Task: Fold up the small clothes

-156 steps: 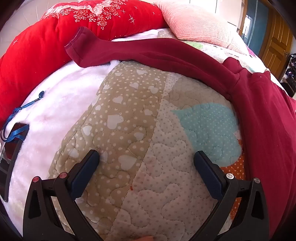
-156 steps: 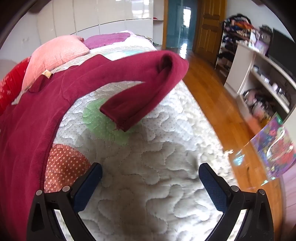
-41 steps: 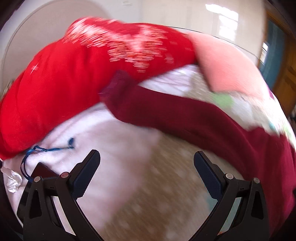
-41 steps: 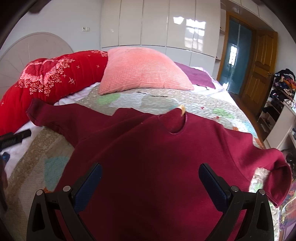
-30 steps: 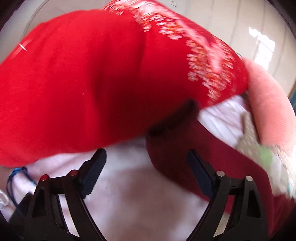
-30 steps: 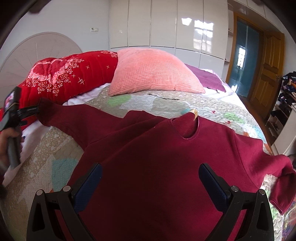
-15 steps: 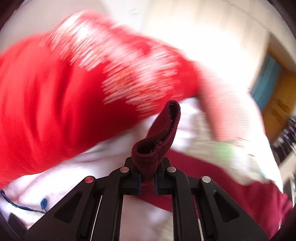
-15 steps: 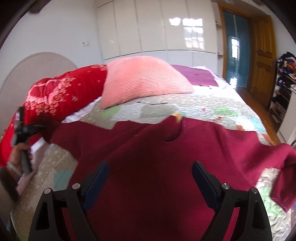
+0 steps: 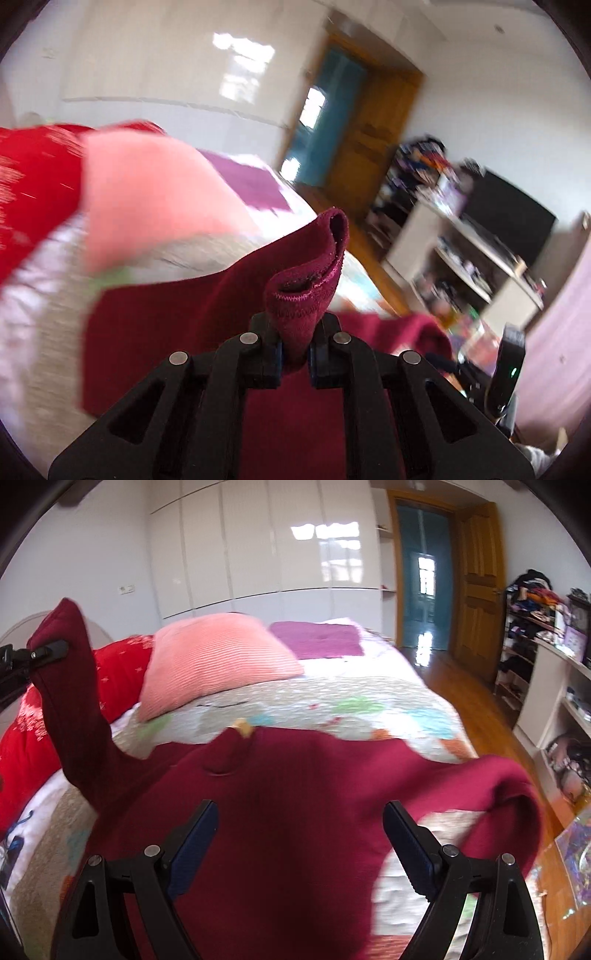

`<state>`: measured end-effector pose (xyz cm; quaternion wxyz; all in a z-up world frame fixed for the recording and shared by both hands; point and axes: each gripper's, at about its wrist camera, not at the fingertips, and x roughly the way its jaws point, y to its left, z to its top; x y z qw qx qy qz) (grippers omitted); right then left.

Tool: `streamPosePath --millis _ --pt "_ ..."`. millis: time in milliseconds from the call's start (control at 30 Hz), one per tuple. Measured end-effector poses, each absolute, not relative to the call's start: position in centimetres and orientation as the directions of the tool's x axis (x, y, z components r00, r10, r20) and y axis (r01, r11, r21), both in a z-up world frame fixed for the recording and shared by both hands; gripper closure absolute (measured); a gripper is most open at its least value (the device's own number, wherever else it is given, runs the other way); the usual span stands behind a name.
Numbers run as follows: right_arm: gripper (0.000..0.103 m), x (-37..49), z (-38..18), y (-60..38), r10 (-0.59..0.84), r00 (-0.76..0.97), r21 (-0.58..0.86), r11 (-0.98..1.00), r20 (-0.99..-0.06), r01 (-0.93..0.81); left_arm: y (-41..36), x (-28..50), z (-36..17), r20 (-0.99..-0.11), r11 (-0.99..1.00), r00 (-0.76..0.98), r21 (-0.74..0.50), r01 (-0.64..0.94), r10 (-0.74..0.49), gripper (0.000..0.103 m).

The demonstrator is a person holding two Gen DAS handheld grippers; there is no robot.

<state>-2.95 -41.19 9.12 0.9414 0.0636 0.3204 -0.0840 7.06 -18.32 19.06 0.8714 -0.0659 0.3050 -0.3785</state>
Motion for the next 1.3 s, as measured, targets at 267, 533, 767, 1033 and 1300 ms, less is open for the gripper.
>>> streamPosePath --millis 267,533,767,1033,1300 --pt "0.014 -4.0 8.0 -46.8 -0.169 0.732 0.067 0.957 -0.66 0.281 -30.6 5.6 7.6 -0.648 0.667 0.336 -0.367 0.648 -0.683 0.095" --pt "0.014 -2.6 7.2 -47.3 -0.082 0.724 0.12 0.967 -0.685 0.224 -25.0 4.4 10.5 -0.621 0.64 0.324 -0.388 0.664 -0.713 0.057" --pt "0.014 -0.2 5.7 -46.2 0.017 0.704 0.216 0.957 -0.71 0.195 -15.9 4.7 12.9 -0.61 0.778 0.538 -0.225 0.587 -0.582 0.043" --pt "0.019 2.3 3.3 -45.2 0.001 0.661 0.147 0.975 -0.75 0.166 -10.9 7.3 9.4 -0.675 0.898 0.621 -0.151 0.413 -0.399 0.043" --pt "0.043 4.5 1.4 -44.2 -0.015 0.619 0.082 0.989 -0.785 0.127 -10.2 8.3 5.7 -0.73 0.921 0.58 -0.182 0.344 -0.361 0.043"
